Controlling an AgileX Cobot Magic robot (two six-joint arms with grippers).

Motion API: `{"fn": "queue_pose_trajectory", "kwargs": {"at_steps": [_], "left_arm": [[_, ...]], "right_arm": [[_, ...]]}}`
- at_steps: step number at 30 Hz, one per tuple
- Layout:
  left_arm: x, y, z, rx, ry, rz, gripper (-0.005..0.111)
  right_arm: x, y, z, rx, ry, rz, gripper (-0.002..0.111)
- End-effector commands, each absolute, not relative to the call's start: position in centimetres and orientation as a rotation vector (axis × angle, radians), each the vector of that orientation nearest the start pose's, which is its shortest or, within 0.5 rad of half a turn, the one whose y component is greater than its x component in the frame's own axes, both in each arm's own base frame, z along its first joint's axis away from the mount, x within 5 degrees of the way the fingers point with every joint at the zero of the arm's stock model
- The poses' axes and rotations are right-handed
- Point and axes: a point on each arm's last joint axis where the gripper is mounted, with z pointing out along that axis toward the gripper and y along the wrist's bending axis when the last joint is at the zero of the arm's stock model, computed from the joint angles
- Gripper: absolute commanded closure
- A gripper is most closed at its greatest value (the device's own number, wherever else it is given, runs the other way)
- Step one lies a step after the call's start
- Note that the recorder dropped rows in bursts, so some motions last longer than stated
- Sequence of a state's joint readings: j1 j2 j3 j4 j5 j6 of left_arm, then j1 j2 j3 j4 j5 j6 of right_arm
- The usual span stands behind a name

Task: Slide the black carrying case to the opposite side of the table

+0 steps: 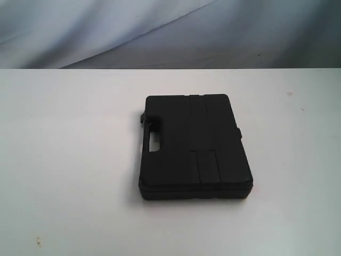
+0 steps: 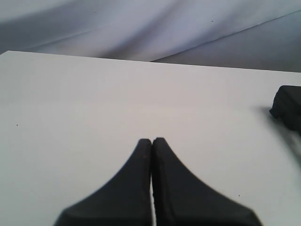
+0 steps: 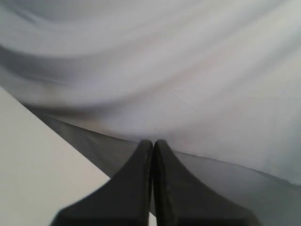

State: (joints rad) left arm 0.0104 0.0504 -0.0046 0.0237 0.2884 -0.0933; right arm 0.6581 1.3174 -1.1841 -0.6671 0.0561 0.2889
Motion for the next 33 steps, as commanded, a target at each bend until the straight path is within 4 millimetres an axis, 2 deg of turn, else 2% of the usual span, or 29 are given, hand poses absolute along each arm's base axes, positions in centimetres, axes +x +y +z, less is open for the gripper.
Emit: {"fn": "queue_pose_trajectory", "kwargs": {"at_steps": [1,6,8,11,14,15,16,21,27,33], "left_arm": [[5.8,0.1,18.5,-0.082,1.812,-0.035,0.107],[5.8,0.1,18.5,-0.082,1.812,-0.035,0.107],[5.8,0.1,18.5,-0.082,1.812,-0.035,0.107],[5.8,0.1,18.5,-0.082,1.812,-0.035,0.107],[5.8,0.1,18.5,-0.082,1.812,-0.035,0.107],[5.8,0.1,18.5,-0.082,1.812,-0.035,0.107],[5.8,0.1,18.5,-0.082,1.812,-0.035,0.107],[5.8,0.1,18.5,-0.082,1.812,-0.035,0.107],[5.8,0.1,18.5,-0.082,1.812,-0.035,0.107],[5.8,0.1,18.5,-0.082,1.812,-0.035,0.107]], "right_arm": [[24.9,16.5,39.2,-0.802,1.412,0.131,0.108],[23.4,11.5,38.4,-0.708,1.3,0.004,0.108],[21.8,8.9,38.0,-0.631,1.322,-0.041,0.108],[17.8,5.4,37.2,-0.502,1.314,-0.084,0.108],[14.1,3.6,35.4,-0.417,1.3,-0.085,0.108],[12.3,3.0,34.5,-0.384,1.279,-0.074,0.108],[11.0,2.7,33.8,-0.378,1.259,-0.074,0.108],[8.2,2.1,31.4,-0.364,1.209,-0.076,0.108],[6.9,1.7,29.5,-0.335,1.199,-0.057,0.108],[5.3,1.3,29.1,-0.312,1.15,-0.051,0.108]]}}
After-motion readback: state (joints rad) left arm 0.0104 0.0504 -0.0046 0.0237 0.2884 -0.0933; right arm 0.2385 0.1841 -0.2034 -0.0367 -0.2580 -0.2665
